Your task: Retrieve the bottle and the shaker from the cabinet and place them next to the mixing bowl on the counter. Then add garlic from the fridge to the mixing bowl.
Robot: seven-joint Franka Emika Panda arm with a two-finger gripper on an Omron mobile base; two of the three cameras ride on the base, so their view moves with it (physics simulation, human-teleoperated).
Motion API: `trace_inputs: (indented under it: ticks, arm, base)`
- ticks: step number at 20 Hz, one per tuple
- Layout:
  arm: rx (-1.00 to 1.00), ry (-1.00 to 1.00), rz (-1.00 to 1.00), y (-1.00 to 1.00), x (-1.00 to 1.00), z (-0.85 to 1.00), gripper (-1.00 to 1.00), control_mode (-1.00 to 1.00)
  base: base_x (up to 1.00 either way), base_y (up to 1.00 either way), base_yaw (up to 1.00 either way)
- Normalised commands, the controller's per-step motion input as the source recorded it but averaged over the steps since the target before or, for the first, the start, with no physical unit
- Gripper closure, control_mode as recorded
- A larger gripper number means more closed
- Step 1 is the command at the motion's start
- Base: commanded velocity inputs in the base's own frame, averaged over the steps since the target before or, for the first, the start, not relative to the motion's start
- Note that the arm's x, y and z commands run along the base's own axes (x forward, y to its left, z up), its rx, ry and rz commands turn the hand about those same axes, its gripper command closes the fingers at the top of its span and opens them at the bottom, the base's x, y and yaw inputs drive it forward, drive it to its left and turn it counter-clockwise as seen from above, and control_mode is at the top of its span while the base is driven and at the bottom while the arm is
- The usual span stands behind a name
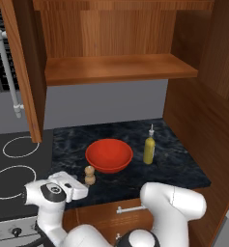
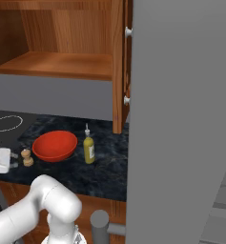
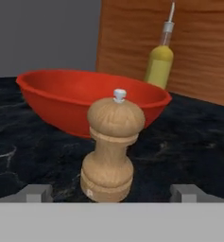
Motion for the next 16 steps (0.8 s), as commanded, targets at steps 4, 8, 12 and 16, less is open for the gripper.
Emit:
trace_inputs:
  ticks: [4, 8, 12, 16]
  arm:
    - [0.11, 0.04, 0.00, 0.00, -0.41, 0.49, -1.00, -1.00]
    - [0.31, 0.13, 0.00, -0.27, -0.49, 0.72, -1.00, -1.00]
    - [0.39, 0.03, 0.11, -0.45, -0.76, 0.28, -1.00, -1.00]
    - [0.44, 0.08, 0.19, -0.50, -0.57, 0.19, -1.00, -1.00]
  base:
    - [0.00, 0.00, 0.00]
    - [0.00, 0.00, 0.00]
    - [0.00, 0.00, 0.00]
    - [0.00, 0.00, 0.00]
